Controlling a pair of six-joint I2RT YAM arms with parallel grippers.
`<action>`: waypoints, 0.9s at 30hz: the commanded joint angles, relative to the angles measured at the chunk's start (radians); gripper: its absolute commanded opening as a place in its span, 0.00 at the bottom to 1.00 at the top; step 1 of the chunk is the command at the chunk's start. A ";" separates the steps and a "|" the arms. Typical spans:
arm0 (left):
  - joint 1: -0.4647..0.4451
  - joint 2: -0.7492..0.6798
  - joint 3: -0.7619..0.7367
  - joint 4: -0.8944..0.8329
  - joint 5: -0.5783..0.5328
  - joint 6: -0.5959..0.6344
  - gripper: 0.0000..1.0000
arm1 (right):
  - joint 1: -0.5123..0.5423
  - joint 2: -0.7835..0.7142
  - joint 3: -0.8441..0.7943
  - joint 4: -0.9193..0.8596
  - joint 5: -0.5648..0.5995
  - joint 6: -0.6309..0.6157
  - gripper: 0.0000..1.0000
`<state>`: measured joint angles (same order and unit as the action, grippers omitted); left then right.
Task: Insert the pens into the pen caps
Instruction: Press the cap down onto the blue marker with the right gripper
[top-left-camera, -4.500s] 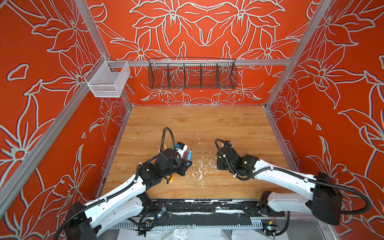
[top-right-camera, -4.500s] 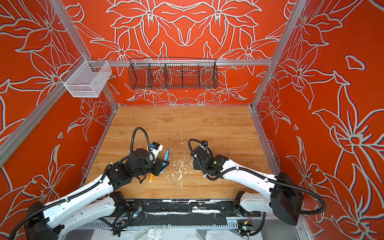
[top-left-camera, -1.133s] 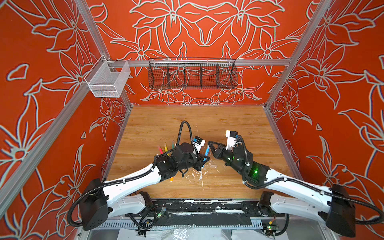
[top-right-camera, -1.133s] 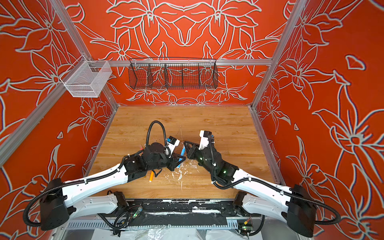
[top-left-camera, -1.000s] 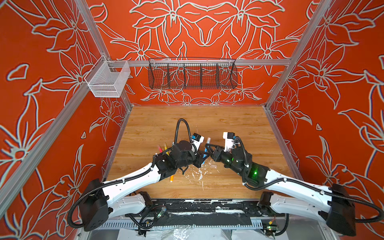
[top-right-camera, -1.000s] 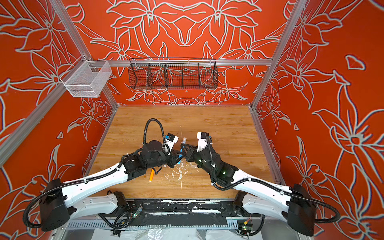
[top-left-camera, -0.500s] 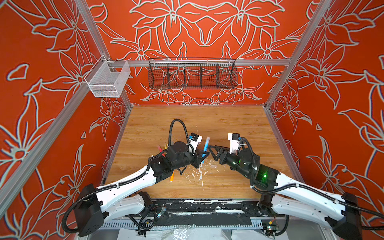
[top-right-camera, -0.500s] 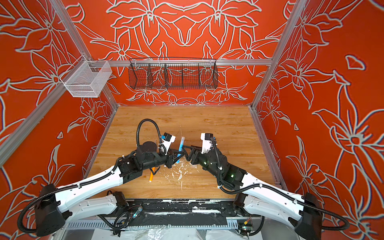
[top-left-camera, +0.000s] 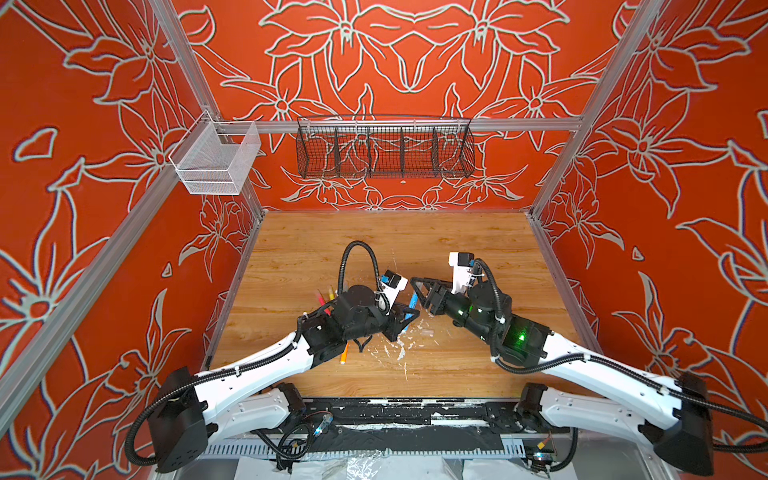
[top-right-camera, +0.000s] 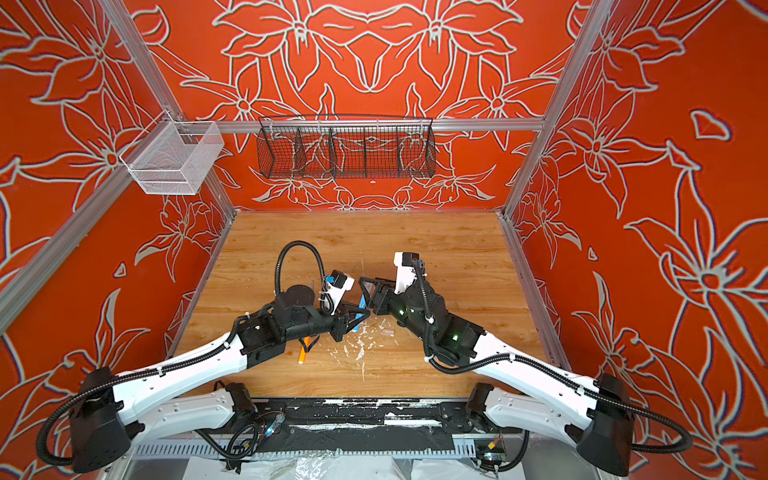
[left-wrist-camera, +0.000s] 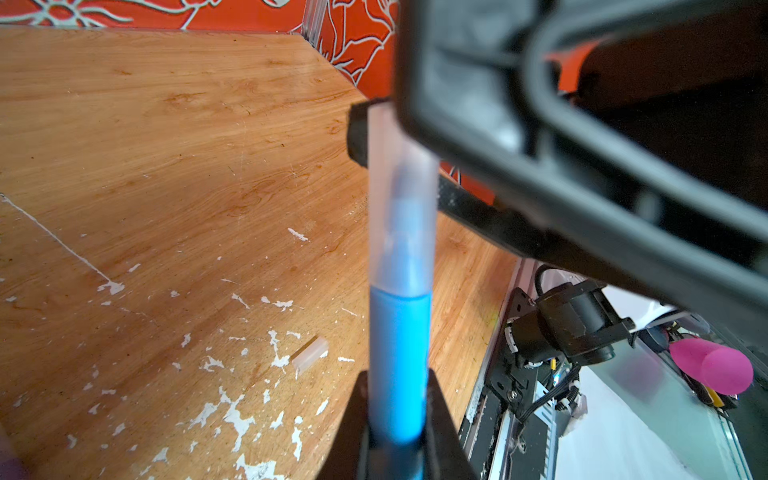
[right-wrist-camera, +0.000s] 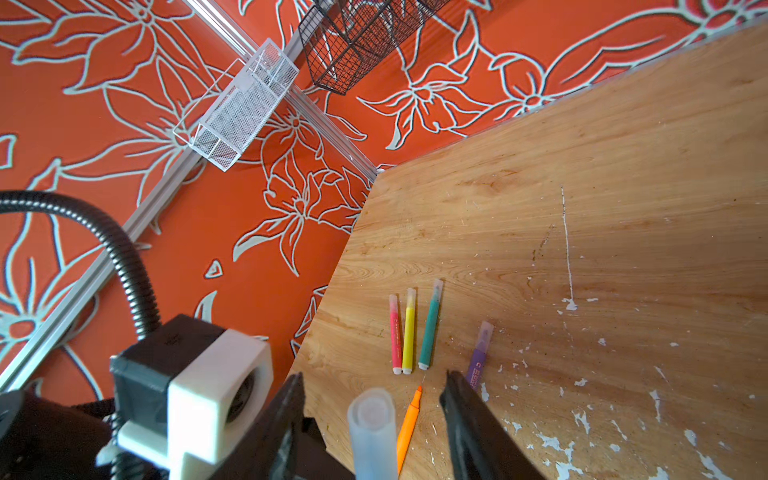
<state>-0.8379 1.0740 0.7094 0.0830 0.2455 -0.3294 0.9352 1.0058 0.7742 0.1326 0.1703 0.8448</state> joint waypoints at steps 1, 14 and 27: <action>-0.003 0.012 0.001 0.020 0.019 0.023 0.00 | -0.018 0.019 0.037 0.005 -0.017 0.008 0.49; -0.005 0.034 0.020 0.013 0.015 0.024 0.00 | -0.032 0.039 0.040 0.016 -0.059 0.010 0.26; -0.004 0.098 0.177 -0.081 -0.110 0.049 0.00 | -0.024 0.020 -0.017 -0.043 -0.048 -0.044 0.01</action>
<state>-0.8448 1.1572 0.8158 -0.0338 0.1936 -0.3012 0.8982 1.0451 0.7872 0.1261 0.1471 0.8173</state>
